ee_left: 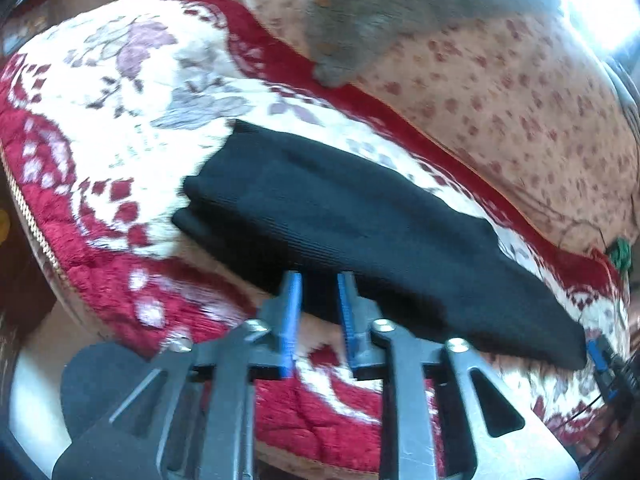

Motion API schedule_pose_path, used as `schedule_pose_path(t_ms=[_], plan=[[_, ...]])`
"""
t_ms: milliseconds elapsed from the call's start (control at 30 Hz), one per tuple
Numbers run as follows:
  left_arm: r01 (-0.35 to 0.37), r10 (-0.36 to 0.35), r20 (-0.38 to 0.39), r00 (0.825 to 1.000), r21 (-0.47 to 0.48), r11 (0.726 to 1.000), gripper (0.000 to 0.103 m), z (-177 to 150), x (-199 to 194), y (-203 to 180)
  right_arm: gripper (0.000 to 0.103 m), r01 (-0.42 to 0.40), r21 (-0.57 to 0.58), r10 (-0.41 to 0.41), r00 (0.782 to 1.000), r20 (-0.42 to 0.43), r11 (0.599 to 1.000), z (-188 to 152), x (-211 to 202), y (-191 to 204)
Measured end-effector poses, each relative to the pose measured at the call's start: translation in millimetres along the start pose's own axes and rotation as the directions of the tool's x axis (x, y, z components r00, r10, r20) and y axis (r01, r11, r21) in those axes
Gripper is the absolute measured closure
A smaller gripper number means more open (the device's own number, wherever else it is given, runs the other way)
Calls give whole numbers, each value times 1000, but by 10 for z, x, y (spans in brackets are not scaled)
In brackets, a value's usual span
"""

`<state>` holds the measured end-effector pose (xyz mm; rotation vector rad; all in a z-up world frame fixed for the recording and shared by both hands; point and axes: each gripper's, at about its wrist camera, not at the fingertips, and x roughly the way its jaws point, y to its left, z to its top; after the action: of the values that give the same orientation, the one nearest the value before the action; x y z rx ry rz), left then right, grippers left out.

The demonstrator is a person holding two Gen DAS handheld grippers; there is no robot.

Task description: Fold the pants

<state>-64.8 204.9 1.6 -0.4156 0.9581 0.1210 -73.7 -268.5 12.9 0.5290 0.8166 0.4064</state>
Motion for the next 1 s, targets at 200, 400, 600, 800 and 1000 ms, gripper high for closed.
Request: schedule_pose_path(t_ms=[200, 400, 600, 800, 1000], plan=[[17, -20, -32, 999, -81, 997, 74, 94, 117, 258, 61, -182, -332, 121, 973, -197, 925, -256, 1019, 1148], [45, -45, -1, 999, -114, 992, 74, 184, 108, 307, 55, -307, -501, 151, 932, -328, 809, -554, 1714, 1894], [54, -54, 2, 999, -141, 988, 66, 295, 200, 397, 57, -278, -626, 69, 939, -337, 729, -742, 2128, 2166], [14, -10, 29, 1000, -119, 993, 77, 332, 299, 441, 95, -204, -673, -8, 954, -298, 711, -751, 2292, 2230], [-13, 17, 59, 998, -81, 997, 85, 286, 223, 527, 95, -251, -645, 24, 940, -339, 722, -796, 2212, 2249]])
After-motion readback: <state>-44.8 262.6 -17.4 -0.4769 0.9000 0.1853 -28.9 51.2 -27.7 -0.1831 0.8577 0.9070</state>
